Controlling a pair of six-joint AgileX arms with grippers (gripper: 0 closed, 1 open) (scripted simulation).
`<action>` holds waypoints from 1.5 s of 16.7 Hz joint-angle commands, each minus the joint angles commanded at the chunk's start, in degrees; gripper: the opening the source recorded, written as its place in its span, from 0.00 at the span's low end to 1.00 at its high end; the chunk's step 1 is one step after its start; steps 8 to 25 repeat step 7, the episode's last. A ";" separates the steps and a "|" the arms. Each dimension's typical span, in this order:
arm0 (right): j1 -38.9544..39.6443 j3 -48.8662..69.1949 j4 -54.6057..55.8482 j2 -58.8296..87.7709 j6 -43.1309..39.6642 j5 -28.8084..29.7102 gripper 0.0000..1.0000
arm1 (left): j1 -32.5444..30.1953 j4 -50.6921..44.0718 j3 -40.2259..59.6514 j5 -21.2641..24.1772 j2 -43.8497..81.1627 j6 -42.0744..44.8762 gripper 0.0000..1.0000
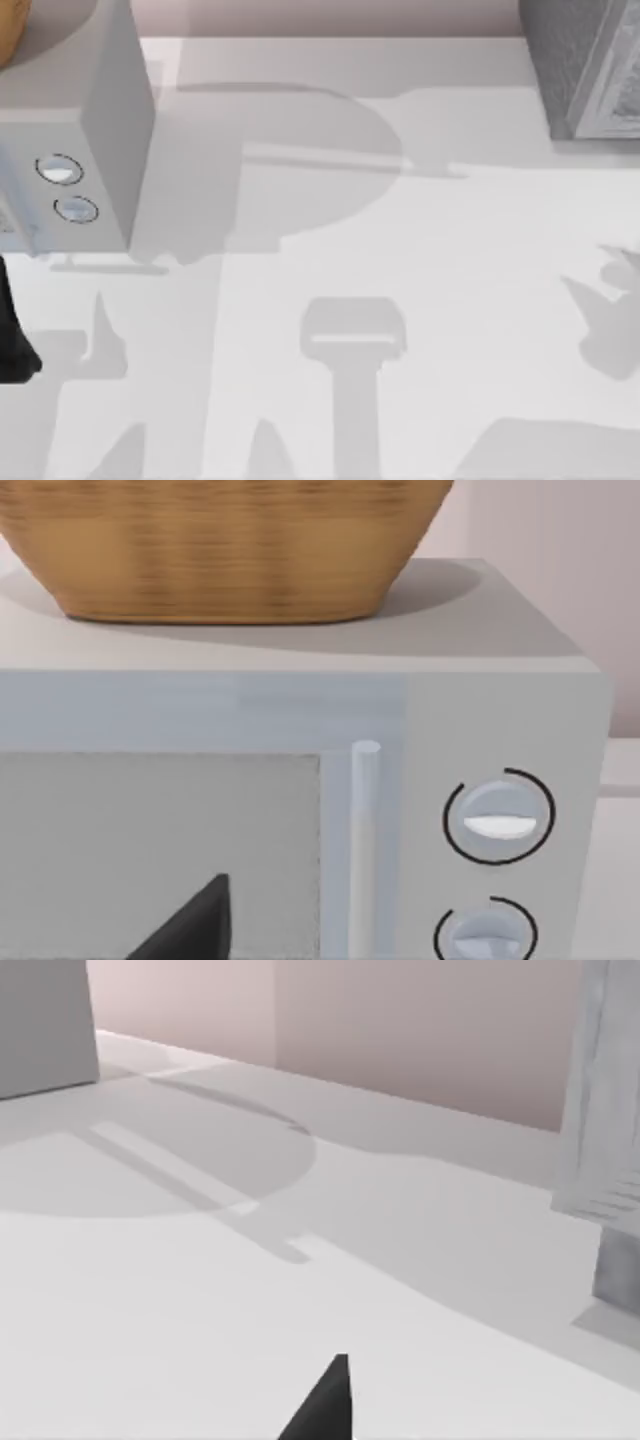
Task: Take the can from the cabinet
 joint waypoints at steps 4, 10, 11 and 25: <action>0.00 0.00 0.00 0.00 0.00 0.00 1.00 | 0.00 0.00 0.00 0.00 0.00 0.00 1.00; 0.00 0.00 0.00 0.00 0.00 0.00 1.00 | 0.00 0.00 0.00 0.00 0.00 0.00 1.00; 0.00 0.00 0.00 0.00 0.00 0.00 1.00 | 0.00 0.00 0.00 0.00 0.00 0.00 1.00; 0.00 0.00 0.00 0.00 0.00 0.00 1.00 | 0.00 0.00 0.00 0.00 0.00 0.00 1.00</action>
